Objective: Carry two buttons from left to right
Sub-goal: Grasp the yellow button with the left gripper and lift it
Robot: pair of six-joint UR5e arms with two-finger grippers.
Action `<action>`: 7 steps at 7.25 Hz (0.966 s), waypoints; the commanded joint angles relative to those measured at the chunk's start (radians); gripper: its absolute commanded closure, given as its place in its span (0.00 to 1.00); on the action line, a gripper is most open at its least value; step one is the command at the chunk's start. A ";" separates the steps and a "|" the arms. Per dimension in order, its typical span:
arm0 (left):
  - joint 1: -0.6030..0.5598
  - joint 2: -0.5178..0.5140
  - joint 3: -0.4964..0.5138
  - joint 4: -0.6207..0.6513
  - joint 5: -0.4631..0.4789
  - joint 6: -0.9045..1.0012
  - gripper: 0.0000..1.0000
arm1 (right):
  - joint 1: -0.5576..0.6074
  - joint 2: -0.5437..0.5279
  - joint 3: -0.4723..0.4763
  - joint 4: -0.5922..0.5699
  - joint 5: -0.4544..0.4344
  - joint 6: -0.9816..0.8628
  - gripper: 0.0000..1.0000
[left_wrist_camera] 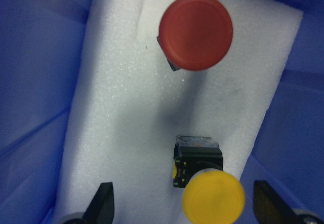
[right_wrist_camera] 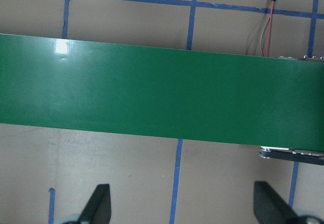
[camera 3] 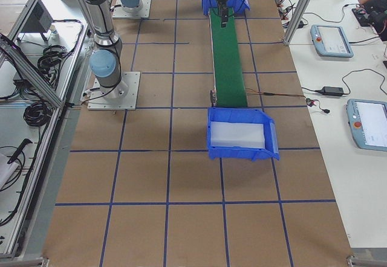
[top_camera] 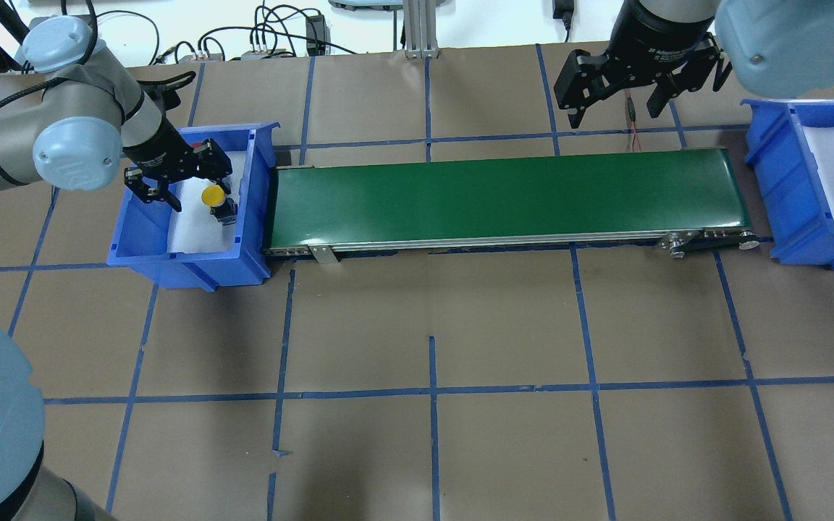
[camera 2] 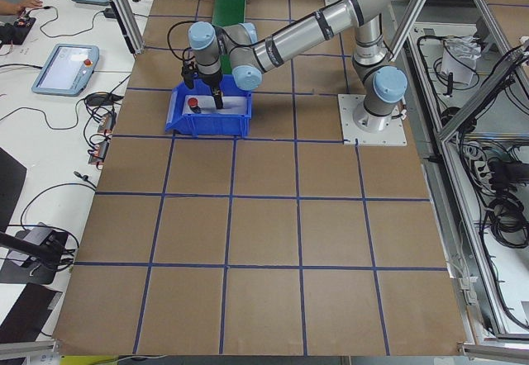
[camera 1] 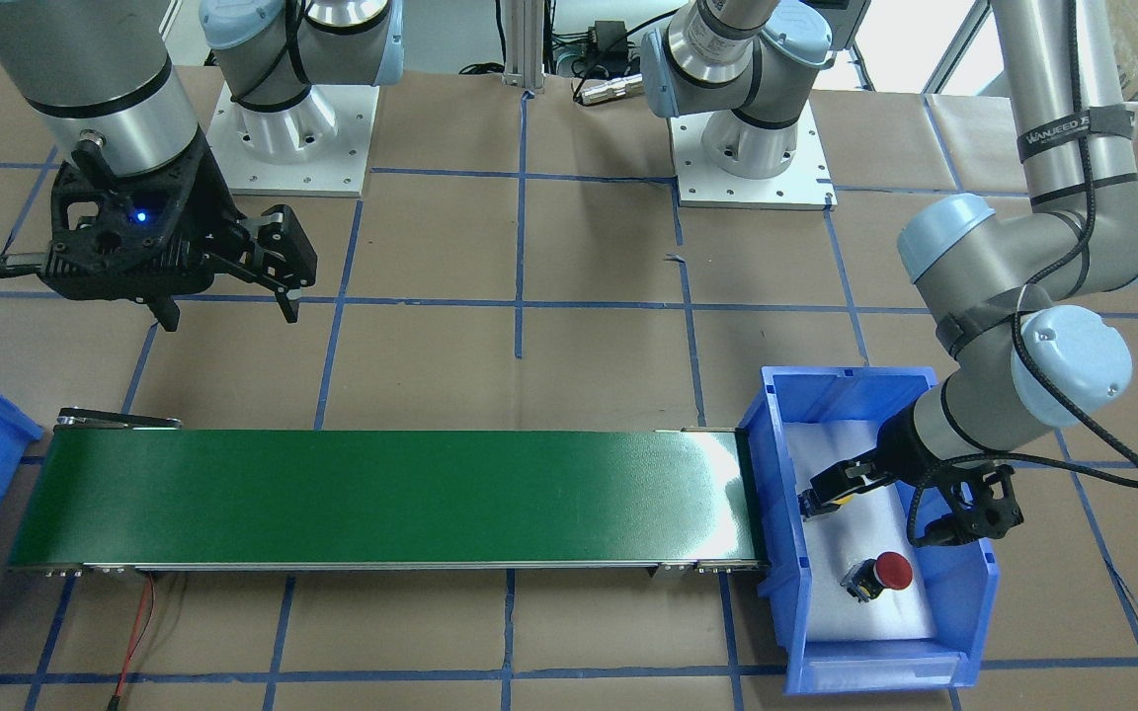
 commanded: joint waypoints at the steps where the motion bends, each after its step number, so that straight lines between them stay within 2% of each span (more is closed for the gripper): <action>1: -0.007 -0.010 0.002 0.001 -0.001 0.000 0.36 | -0.001 0.001 0.000 -0.001 0.000 -0.001 0.00; 3: -0.007 -0.008 0.002 0.001 -0.001 0.000 0.46 | -0.003 -0.001 0.000 0.000 0.000 -0.001 0.00; 5: -0.010 0.009 0.002 -0.001 -0.002 0.004 0.65 | -0.003 -0.001 0.002 0.002 0.000 -0.001 0.00; 7: -0.012 0.036 0.020 -0.020 0.013 0.010 0.67 | -0.003 0.001 0.002 0.002 -0.001 0.000 0.00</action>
